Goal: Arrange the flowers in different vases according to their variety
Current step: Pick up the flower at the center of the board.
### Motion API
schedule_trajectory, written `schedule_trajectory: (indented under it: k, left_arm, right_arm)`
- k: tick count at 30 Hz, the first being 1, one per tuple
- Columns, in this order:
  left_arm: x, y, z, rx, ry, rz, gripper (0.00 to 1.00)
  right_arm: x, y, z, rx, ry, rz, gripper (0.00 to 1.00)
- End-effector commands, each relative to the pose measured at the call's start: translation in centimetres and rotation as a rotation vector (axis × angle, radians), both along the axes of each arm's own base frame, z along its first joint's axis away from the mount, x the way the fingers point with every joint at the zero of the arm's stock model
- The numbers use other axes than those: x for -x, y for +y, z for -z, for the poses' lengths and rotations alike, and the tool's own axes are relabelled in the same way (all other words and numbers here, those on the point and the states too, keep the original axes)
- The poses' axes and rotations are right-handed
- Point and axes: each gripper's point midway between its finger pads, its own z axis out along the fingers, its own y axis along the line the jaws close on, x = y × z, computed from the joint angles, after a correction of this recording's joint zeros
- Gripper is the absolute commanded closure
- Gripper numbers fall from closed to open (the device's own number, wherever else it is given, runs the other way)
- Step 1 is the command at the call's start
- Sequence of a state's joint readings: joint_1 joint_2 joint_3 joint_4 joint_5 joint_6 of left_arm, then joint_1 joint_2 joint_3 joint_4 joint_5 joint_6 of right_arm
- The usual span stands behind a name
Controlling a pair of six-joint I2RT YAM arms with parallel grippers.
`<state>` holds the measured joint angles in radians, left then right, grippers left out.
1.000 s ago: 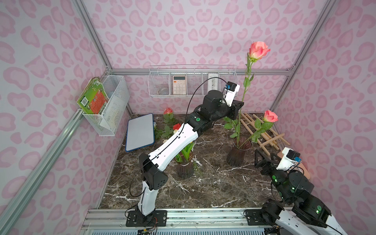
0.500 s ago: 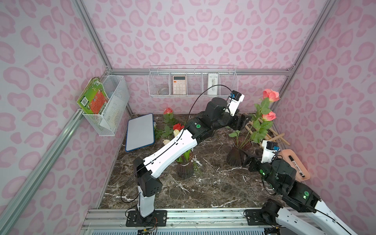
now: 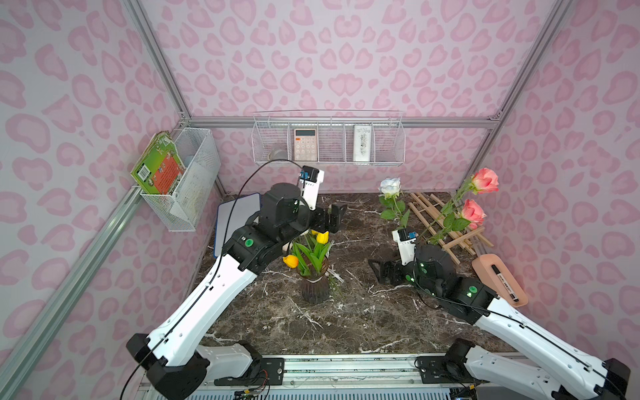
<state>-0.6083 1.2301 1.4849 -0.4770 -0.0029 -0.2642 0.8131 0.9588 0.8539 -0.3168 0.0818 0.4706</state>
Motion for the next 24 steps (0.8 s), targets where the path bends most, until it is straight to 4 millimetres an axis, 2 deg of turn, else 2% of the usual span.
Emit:
schedule_trajectory:
  k: [1,3,9,12,18,22,24]
  left_arm:
    - [-0.5,3.6,2.5,0.022,0.075,-0.113,0.01]
    - [-1.0,5.8,4.3,0.045,0.136,-0.179,0.01]
    - [-3.0,12.2,11.7,0.085,0.371,-0.405,0.04]
    - [-3.8,13.8,14.6,0.058,0.431,-0.465,0.05]
    - [-5.4,14.9,21.4,-0.062,0.611,-0.518,0.13]
    - [-6.5,14.3,24.9,-0.111,0.729,-0.495,0.21]
    - [-7.3,13.6,26.4,-0.117,0.780,-0.470,0.29]
  right_arm:
    - [-0.8,1.7,-0.1,0.032,0.002,-0.046,0.01]
    - [-1.7,2.3,0.5,0.068,0.021,-0.040,0.01]
    - [-5.2,2.8,2.0,0.101,0.105,0.002,0.02]
    - [-6.2,3.0,2.5,0.100,0.123,0.009,0.03]
    - [-7.1,3.0,3.3,0.080,0.150,0.008,0.06]
    - [-7.1,3.0,3.7,0.082,0.158,0.007,0.08]
    - [-7.2,2.9,3.9,0.083,0.165,0.006,0.11]
